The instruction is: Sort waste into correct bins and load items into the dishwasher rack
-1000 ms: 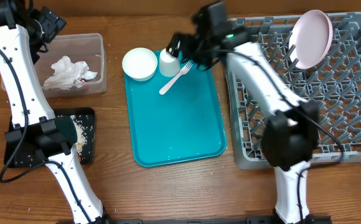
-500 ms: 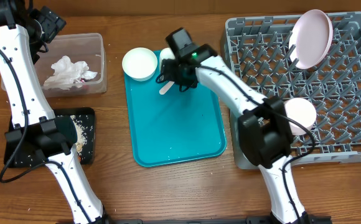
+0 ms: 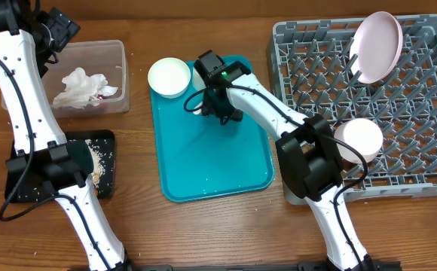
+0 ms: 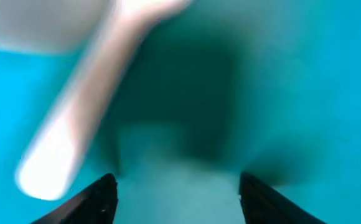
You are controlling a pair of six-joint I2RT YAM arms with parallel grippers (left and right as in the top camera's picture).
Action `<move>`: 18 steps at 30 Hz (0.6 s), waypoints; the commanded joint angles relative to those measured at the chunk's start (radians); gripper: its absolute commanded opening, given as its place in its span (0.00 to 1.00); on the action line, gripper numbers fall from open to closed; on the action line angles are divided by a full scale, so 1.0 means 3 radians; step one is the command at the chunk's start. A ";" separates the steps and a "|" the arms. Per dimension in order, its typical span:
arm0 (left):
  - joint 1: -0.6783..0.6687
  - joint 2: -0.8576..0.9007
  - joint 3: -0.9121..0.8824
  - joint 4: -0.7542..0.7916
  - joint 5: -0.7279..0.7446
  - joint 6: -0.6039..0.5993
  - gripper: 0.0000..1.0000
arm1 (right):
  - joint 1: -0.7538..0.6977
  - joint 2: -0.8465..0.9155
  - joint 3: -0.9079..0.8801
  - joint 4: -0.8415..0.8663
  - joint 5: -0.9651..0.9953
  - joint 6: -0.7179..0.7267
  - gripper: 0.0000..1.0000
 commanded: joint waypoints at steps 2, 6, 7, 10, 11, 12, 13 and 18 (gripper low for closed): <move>-0.0018 -0.0006 -0.0003 -0.0006 -0.0024 -0.0019 1.00 | -0.0187 0.0095 -0.0022 -0.0214 0.0123 0.0034 0.61; -0.0023 -0.0006 -0.0003 -0.0008 -0.0023 -0.0019 1.00 | -0.0244 0.0047 0.0182 -0.0117 -0.0235 0.0037 0.55; -0.0023 -0.0006 -0.0003 -0.0008 -0.0024 -0.0019 1.00 | -0.0247 0.0046 0.0314 0.0001 -0.0449 0.0038 0.52; -0.0023 -0.0006 -0.0003 -0.0006 -0.0024 -0.0019 1.00 | -0.0223 0.0046 0.0408 0.0356 -0.0816 0.0038 0.33; -0.0023 -0.0006 -0.0003 -0.0008 -0.0024 -0.0019 1.00 | -0.0206 0.0048 0.0408 0.0409 -0.0862 0.0041 0.12; -0.0023 -0.0006 -0.0003 -0.0006 -0.0024 -0.0019 1.00 | -0.0195 0.0048 0.0408 0.0409 -0.0856 0.0038 0.04; -0.0023 -0.0006 -0.0003 -0.0008 -0.0024 -0.0019 1.00 | -0.0187 0.0048 0.0408 0.0402 -0.0861 0.0039 0.04; -0.0023 -0.0006 -0.0003 -0.0008 -0.0024 -0.0019 1.00 | -0.0167 0.0098 0.0393 0.0579 -0.1026 0.0164 0.04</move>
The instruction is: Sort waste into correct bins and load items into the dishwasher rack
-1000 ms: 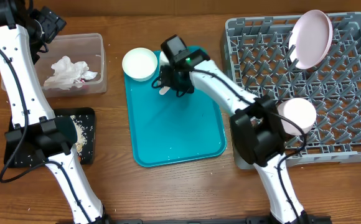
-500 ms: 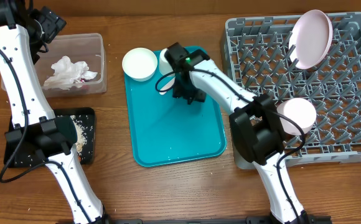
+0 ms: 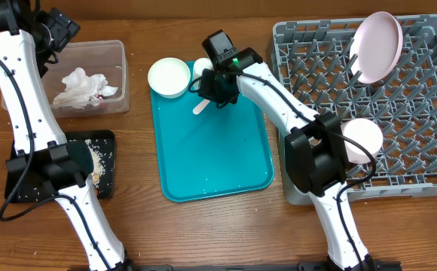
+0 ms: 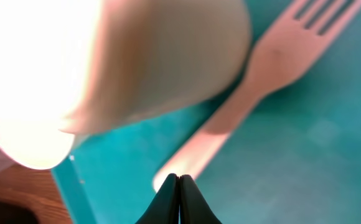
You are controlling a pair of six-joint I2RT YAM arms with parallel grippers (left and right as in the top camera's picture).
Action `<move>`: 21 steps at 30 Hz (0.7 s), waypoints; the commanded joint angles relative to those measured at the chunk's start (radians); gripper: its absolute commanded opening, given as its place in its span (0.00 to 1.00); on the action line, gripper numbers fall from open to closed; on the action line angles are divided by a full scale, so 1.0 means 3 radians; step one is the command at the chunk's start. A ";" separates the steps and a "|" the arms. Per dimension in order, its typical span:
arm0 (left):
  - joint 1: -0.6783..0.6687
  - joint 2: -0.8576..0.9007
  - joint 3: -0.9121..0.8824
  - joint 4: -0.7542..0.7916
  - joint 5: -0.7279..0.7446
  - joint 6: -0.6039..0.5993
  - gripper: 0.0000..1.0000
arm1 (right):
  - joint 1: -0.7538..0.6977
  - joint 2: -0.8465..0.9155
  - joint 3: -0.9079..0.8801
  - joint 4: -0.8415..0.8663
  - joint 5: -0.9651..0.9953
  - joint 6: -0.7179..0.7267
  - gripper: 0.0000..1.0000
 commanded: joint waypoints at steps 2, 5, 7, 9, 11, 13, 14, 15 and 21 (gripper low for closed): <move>-0.0023 -0.0006 -0.0003 -0.0006 -0.0025 -0.0019 1.00 | 0.0036 0.0100 0.0037 0.0202 -0.0154 0.0170 0.04; -0.0023 -0.0006 -0.0003 -0.0006 -0.0025 -0.0019 1.00 | 0.0081 0.0139 0.0034 0.0285 -0.0141 0.0295 0.04; -0.0023 -0.0006 -0.0003 -0.0006 -0.0025 -0.0019 1.00 | 0.0102 0.0165 0.0033 0.0294 -0.0127 0.0351 0.04; -0.0023 -0.0006 -0.0003 -0.0008 -0.0025 -0.0019 1.00 | 0.0131 0.0209 0.0033 0.0317 -0.0127 0.0444 0.04; -0.0023 -0.0006 -0.0003 -0.0008 -0.0025 -0.0019 1.00 | 0.0159 0.0252 0.0033 0.0351 -0.0127 0.0458 0.04; -0.0023 -0.0006 -0.0003 -0.0008 -0.0025 -0.0019 1.00 | 0.0179 0.0299 0.0033 0.0364 -0.0128 0.0456 0.04; -0.0023 -0.0006 -0.0003 -0.0006 -0.0025 -0.0019 1.00 | 0.0179 0.0303 0.0033 0.0351 -0.0125 0.0454 0.04; -0.0023 -0.0006 -0.0003 -0.0006 -0.0025 -0.0019 1.00 | 0.0178 0.0304 0.0033 0.0322 -0.0088 0.0454 0.04; -0.0023 -0.0006 -0.0003 -0.0008 -0.0025 -0.0019 1.00 | 0.0108 0.0305 0.0033 -0.0045 0.0257 0.0453 0.04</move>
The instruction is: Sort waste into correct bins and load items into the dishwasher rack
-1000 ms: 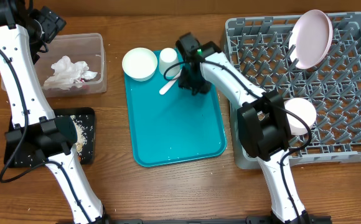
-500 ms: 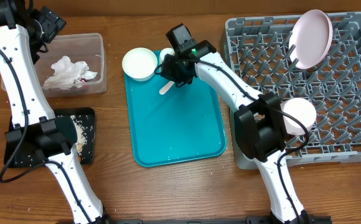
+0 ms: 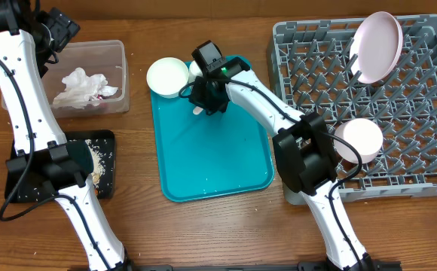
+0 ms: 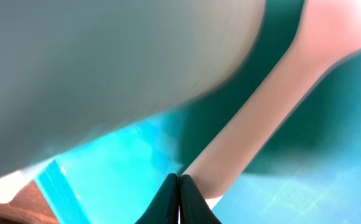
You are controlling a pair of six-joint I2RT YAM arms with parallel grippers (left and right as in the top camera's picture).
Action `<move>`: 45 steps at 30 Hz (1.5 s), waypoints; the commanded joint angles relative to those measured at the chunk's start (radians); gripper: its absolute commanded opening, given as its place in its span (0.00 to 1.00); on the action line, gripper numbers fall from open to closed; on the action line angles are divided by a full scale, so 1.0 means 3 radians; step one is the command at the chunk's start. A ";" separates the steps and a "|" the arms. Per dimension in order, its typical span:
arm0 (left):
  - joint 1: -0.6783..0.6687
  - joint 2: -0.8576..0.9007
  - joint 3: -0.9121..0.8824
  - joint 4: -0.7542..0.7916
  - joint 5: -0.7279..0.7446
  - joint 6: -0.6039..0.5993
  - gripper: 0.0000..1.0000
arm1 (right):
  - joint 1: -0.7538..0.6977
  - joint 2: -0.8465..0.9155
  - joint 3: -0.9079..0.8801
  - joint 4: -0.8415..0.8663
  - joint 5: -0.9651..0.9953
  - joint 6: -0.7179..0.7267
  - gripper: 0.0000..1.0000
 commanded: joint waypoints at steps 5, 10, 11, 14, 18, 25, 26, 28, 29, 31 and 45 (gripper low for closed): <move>-0.0023 -0.0006 -0.0003 -0.0008 -0.0024 -0.0019 1.00 | -0.0053 0.0088 0.0028 -0.0235 0.0361 -0.0003 0.04; -0.0023 -0.0006 -0.0003 -0.0008 -0.0024 -0.0019 1.00 | -0.0200 0.0062 0.0061 -0.0690 0.0671 -0.0013 0.04; -0.0023 -0.0006 -0.0003 -0.0008 -0.0024 -0.0019 1.00 | -0.0266 0.0042 0.0060 -0.0820 0.0745 -0.0013 0.04; -0.0023 -0.0006 -0.0003 -0.0008 -0.0024 -0.0019 1.00 | -0.0462 -0.0039 0.0061 -0.1026 0.0755 -0.0128 0.04; -0.0023 -0.0006 -0.0003 -0.0006 -0.0024 -0.0019 1.00 | -0.0621 -0.0251 0.0088 -0.1022 0.0600 -0.0651 0.04; -0.0023 -0.0006 -0.0003 -0.0006 -0.0024 -0.0019 1.00 | -0.0633 -0.0470 0.0417 -0.1086 0.0576 -0.1512 0.56; -0.0023 -0.0006 -0.0003 -0.0008 -0.0024 -0.0019 1.00 | -0.0633 -0.0470 0.0431 -0.1088 0.0579 -0.1563 0.59; -0.0023 -0.0006 -0.0003 -0.0008 -0.0024 -0.0019 1.00 | -0.0635 -0.0470 0.0430 -0.1088 0.0594 -0.1612 0.66; -0.0023 -0.0006 -0.0003 -0.0008 -0.0024 -0.0019 1.00 | -0.0642 -0.0470 0.0425 -0.1088 0.0604 -0.1611 0.70; -0.0023 -0.0006 -0.0003 -0.0006 -0.0024 -0.0019 1.00 | -0.0649 -0.0468 0.0421 -0.1077 0.0604 -0.1614 0.71; -0.0023 -0.0006 -0.0003 -0.0006 -0.0024 -0.0019 1.00 | -0.0638 -0.0286 0.0244 -0.0874 0.0769 -0.1897 0.69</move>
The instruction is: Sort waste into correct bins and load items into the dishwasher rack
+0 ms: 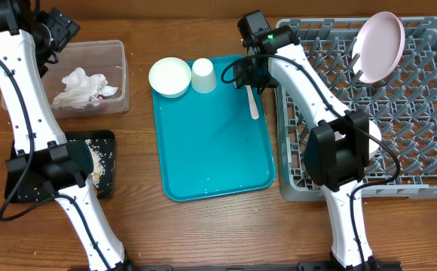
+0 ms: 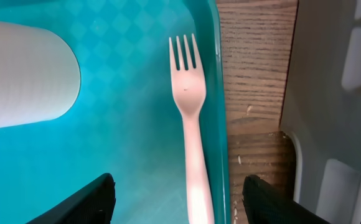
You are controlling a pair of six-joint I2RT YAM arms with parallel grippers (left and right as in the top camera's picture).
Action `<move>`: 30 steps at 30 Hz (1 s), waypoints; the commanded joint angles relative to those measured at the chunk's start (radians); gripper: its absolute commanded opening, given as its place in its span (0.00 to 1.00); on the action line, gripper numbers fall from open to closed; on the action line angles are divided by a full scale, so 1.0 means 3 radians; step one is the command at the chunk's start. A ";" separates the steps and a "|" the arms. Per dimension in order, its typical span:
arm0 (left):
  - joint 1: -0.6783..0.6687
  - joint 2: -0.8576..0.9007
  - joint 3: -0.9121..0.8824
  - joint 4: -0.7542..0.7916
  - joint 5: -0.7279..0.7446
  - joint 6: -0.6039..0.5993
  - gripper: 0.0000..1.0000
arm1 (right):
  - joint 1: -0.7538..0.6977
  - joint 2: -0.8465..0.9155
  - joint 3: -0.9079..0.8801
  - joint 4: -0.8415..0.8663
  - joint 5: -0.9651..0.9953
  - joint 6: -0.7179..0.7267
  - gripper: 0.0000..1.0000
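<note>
A pale pink fork (image 2: 190, 124) lies flat on the teal tray (image 1: 203, 158), along its right edge (image 2: 221, 93), tines pointing away from the wrist. My right gripper (image 2: 183, 208) is open above the fork's handle, one finger on each side of it. In the overhead view the right gripper (image 1: 249, 74) is at the tray's upper right and the fork (image 1: 253, 102) reaches out from under it. A white cup (image 1: 204, 75) and a white bowl (image 1: 169, 77) sit at the tray's top left. My left gripper (image 1: 55, 28) is above the clear bin; its jaws do not show.
The grey dishwasher rack (image 1: 422, 162) stands right of the tray, holding a pink plate (image 1: 379, 45). A strip of bare wood (image 2: 255, 93) separates tray and rack. The clear bin (image 1: 87, 75) holds crumpled tissue. A black tray (image 1: 98, 162) with rice lies at the left.
The right gripper was shut by the cup and bowl at the tray's top left; now it is open at the tray's right edge. The fork has gone from near the cup to the right edge.
The right gripper was first open low over the tray beside the fork. At the two later moments it was shut next to the fork's handle near the cup and bowl. Now fork and gripper are at the tray's right edge, the jaws open. The left arm stayed put.
</note>
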 commanded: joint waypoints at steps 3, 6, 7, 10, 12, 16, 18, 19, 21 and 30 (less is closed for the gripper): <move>-0.0023 -0.0006 -0.0003 -0.0006 -0.0024 -0.0019 1.00 | 0.0019 0.0145 -0.0027 0.0058 0.0017 -0.0048 0.68; -0.0023 -0.0006 -0.0003 -0.0006 -0.0024 -0.0019 1.00 | 0.0046 0.0230 -0.0027 0.0046 -0.0071 -0.0048 0.68; -0.0023 -0.0006 -0.0003 -0.0008 -0.0024 -0.0019 1.00 | 0.0058 0.0256 -0.0027 0.0043 -0.0066 -0.0050 0.68; -0.0023 -0.0006 -0.0003 -0.0006 -0.0024 -0.0019 1.00 | 0.0083 0.0268 -0.0027 0.0084 -0.0067 -0.0048 0.68; -0.0023 -0.0006 -0.0003 -0.0008 -0.0024 -0.0019 1.00 | 0.0090 0.0272 -0.0028 0.0084 -0.0067 -0.0048 0.68; -0.0023 -0.0006 -0.0003 -0.0006 -0.0024 -0.0019 1.00 | 0.0130 0.0280 -0.0144 0.0164 -0.0065 -0.0048 0.67; -0.0023 -0.0006 -0.0003 -0.0008 -0.0024 -0.0019 1.00 | 0.0139 0.0289 -0.0182 0.0172 -0.0064 -0.0048 0.67; -0.0023 -0.0006 -0.0003 -0.0008 -0.0024 -0.0019 1.00 | 0.0139 0.0305 -0.0182 0.0172 -0.0053 -0.0048 0.67; -0.0023 -0.0006 -0.0003 -0.0006 -0.0024 -0.0019 1.00 | 0.0139 0.0328 -0.0182 0.0172 -0.0028 -0.0048 0.67; -0.0023 -0.0006 -0.0003 -0.0008 -0.0024 -0.0019 1.00 | 0.0173 0.0476 -0.0182 0.0043 -0.0004 -0.0048 0.57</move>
